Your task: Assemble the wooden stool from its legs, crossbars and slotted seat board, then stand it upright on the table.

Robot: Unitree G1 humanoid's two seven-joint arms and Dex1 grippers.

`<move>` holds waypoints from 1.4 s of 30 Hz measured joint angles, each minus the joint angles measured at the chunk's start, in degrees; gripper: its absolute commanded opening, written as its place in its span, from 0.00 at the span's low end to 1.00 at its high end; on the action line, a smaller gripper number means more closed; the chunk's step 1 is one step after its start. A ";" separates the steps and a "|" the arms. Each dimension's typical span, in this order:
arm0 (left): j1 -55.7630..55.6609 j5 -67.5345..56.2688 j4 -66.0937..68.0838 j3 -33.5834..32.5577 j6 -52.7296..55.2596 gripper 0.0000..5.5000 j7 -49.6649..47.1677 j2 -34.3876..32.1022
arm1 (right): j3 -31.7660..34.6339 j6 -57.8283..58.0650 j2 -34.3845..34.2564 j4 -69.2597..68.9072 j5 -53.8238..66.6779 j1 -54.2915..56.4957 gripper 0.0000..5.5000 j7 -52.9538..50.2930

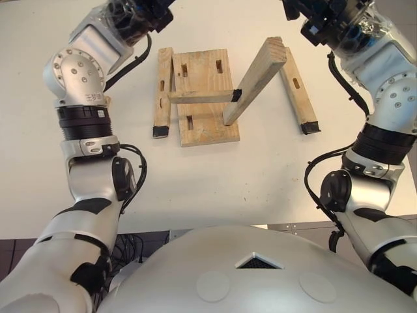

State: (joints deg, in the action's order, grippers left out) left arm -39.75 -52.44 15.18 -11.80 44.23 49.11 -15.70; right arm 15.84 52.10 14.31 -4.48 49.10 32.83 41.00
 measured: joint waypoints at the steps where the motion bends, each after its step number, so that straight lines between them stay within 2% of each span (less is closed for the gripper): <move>1: -0.48 -0.96 -0.04 0.20 1.33 0.74 0.33 0.76 | -0.34 0.71 0.15 0.17 1.19 0.02 0.37 1.48; 11: -2.01 -7.92 -1.75 -2.07 6.96 0.74 0.85 3.08 | -6.06 2.45 2.52 1.48 4.28 0.05 0.37 9.61; 22: -3.27 -9.61 -0.48 -3.86 8.02 0.40 0.89 4.39 | -8.77 1.98 4.23 2.20 4.33 -1.40 0.37 9.96; 28: -3.27 -8.86 -0.45 -3.83 7.73 0.38 1.34 4.30 | -8.96 1.90 4.26 2.45 4.37 -1.44 0.37 9.90; 31: -3.26 -5.82 0.15 -2.51 4.04 0.37 2.45 4.35 | -8.96 1.83 4.31 3.38 4.32 -1.44 0.37 9.83; 32: -3.26 -5.10 0.68 -2.28 3.34 0.37 2.88 4.40 | -8.96 1.83 4.33 3.63 4.28 -1.44 0.44 9.75; 35: -3.30 -4.09 2.74 -2.36 1.10 0.37 3.40 4.55 | -8.86 1.86 4.18 5.01 4.24 -0.75 0.53 7.48; 38: -3.90 -3.06 6.69 -5.09 -3.31 0.37 4.32 3.49 | -6.82 1.67 4.54 6.91 4.25 0.65 0.61 6.37; 42: -5.89 0.16 14.96 -8.09 -9.03 0.37 8.84 -2.53 | 0.45 1.61 8.81 10.94 5.58 1.35 0.61 6.59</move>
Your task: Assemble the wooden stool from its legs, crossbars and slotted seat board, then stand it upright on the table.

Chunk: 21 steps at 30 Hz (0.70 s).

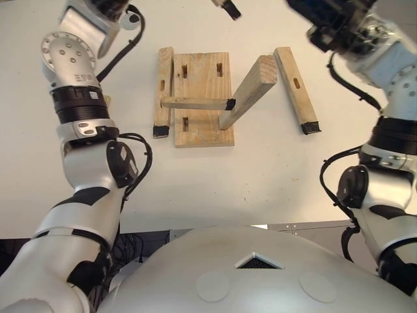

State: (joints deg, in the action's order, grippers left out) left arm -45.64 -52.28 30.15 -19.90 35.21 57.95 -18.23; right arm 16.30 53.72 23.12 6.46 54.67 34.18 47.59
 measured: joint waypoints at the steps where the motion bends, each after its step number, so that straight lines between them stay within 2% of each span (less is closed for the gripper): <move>1: 0.18 1.08 1.69 -0.08 -0.54 0.37 1.73 -1.39 | 1.72 -0.44 0.60 0.57 -0.06 -0.35 0.61 -0.05; 4: 4.20 5.06 4.28 1.71 -0.88 0.37 9.52 -6.74 | 4.04 -2.04 1.07 1.39 -0.47 -4.77 0.61 -0.43; 9: 14.89 13.33 5.79 6.80 -5.01 0.37 18.26 -10.56 | 5.29 -2.45 2.25 0.98 -0.80 -8.71 0.61 -1.66; 21: 19.05 16.33 6.00 9.81 -11.90 0.37 22.68 -10.23 | 3.45 -4.29 2.44 2.62 -3.50 -8.56 0.61 -1.41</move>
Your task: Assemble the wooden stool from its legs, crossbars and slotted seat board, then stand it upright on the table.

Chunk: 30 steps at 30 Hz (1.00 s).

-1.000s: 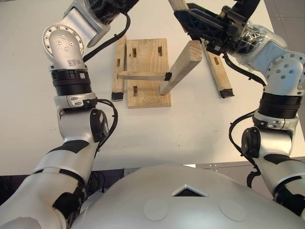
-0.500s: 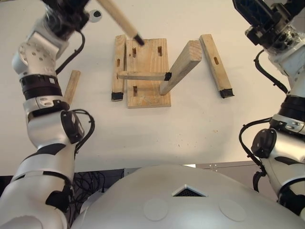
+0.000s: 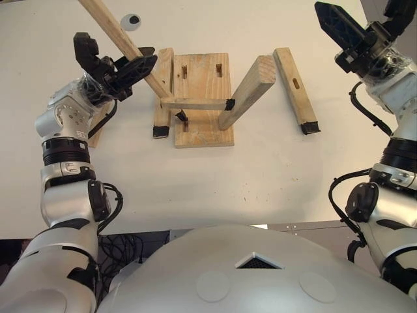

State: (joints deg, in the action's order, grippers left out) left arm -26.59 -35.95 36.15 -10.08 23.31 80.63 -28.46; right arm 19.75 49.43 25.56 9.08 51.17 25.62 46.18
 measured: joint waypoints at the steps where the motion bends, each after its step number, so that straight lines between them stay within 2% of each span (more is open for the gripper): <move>1: 0.27 0.01 -0.35 0.44 0.04 0.37 0.42 -0.05 | -0.10 -0.04 0.00 0.14 -0.11 0.03 0.61 0.04; 12: 1.05 1.01 0.19 2.07 -1.08 0.37 2.71 -1.88 | -0.58 -0.73 0.03 0.57 -1.73 0.03 0.61 0.40; 18: 5.53 4.44 -10.23 6.20 -10.13 0.37 6.57 -8.07 | -0.59 -1.62 0.06 0.49 -1.83 -0.07 0.61 0.76; 30: 8.24 3.80 -11.66 7.99 -18.09 0.37 6.69 -8.97 | -0.47 -2.71 -0.07 -0.45 -1.84 -2.55 0.61 -0.13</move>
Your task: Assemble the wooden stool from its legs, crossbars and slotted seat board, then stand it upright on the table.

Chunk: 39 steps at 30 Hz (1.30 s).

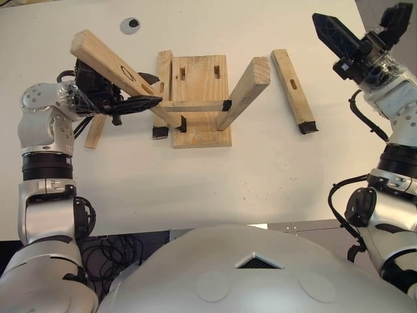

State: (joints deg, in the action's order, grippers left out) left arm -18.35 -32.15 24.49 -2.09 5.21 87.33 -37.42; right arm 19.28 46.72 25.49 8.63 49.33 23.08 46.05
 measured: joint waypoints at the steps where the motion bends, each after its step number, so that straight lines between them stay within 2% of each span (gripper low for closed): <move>1: 0.58 -0.55 -0.30 -0.39 0.01 0.37 -0.45 0.05 | 0.04 0.00 0.01 0.00 -0.01 -0.28 0.61 0.02; 8: 5.24 -4.20 -4.88 -3.79 5.80 0.37 -6.12 0.95 | -0.03 1.11 2.86 5.69 -0.53 0.39 0.61 3.77; 14: 16.80 -7.07 -17.84 -6.46 4.88 0.37 -15.76 5.35 | -5.81 2.04 7.68 17.68 -6.65 11.63 0.61 10.42; 20: 22.86 -5.54 -25.69 -3.13 0.14 0.37 -19.11 8.80 | -11.32 1.02 9.18 29.25 -13.36 20.72 0.61 17.42; 24: 21.40 -1.78 -24.55 -0.88 -7.42 0.37 -18.51 8.40 | -11.87 -0.26 9.05 32.53 -15.54 22.59 0.61 18.48; 29: 16.79 0.95 -22.16 1.58 -11.23 0.37 -17.26 5.99 | -10.18 -1.59 8.83 32.99 -16.07 22.54 0.61 18.47; 39: 6.41 -1.00 -17.00 2.58 0.00 0.37 -10.13 -0.69 | -2.38 -1.50 5.97 21.74 -12.67 10.74 0.61 12.06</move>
State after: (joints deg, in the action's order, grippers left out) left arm -11.94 -33.15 7.49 0.49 5.21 77.20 -38.11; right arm 16.90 45.22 31.46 30.38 36.66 33.82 58.11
